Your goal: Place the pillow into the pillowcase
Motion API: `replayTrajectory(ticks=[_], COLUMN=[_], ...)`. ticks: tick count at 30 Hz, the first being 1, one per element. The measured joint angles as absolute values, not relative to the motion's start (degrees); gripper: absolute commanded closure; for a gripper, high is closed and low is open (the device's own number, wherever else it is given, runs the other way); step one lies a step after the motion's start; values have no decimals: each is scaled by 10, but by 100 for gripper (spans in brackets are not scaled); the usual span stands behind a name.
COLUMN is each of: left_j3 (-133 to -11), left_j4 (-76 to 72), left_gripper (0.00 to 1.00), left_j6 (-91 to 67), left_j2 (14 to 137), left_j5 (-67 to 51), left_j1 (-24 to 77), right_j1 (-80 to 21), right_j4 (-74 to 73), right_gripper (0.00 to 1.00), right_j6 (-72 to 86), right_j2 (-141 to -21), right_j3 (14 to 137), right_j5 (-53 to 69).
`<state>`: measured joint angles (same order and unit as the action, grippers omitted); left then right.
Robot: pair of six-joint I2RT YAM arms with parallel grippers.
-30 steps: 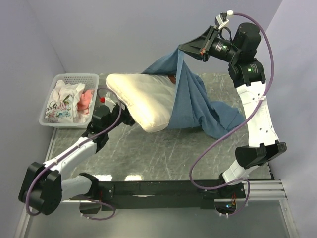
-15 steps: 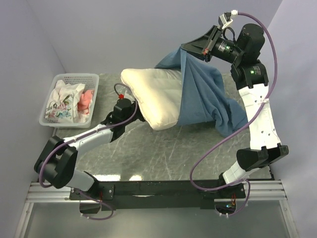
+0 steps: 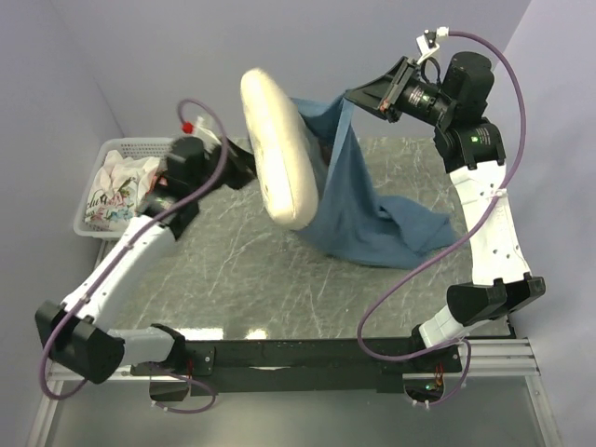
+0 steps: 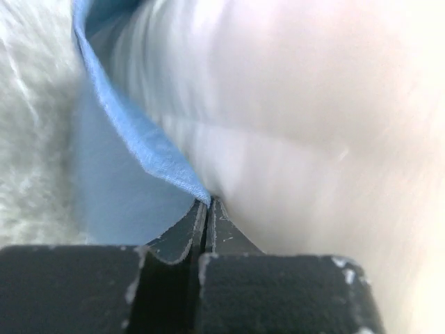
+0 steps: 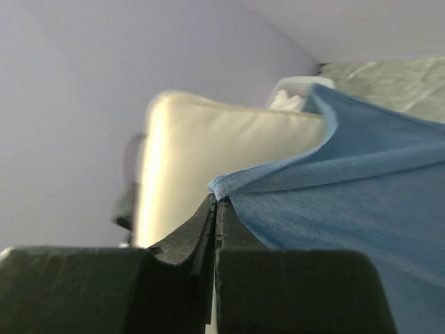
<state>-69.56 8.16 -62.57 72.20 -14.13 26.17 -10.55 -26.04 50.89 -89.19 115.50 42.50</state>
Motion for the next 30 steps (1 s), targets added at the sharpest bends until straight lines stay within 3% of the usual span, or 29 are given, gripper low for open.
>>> replayTrajectory(ticks=[7,12,18,23,25,28,30], left_j3=[-877,-1045,-1253,-1242,-1245,-1336,-1330], left_j4=[201,260,379,352,365,398,383], left_gripper=[99,99,99,99,99,99,99], left_j6=[-585,-561,-533,-567,-565,-542,-538], left_j2=[736,815,920,919,924,976,983], left_j5=[-189,-211,-214,-258,-225,-196,-216], left_j1=[140,130,116,40,43,133,173], right_j1=[-108,-146,-182,-235,-206,-89,-46], right_j4=[-328,-342,-359,-375,-377,-345,-341], right_gripper=[100,100,100,100,100,100,100], right_j6=[455,432,438,420,430,474,488], right_j2=[-903,-906,-940,-940,-940,-937,-945], right_j3=[1178,1190,1296,1302,1299,1271,1263], right_j5=[366,332,327,327,354,386,370])
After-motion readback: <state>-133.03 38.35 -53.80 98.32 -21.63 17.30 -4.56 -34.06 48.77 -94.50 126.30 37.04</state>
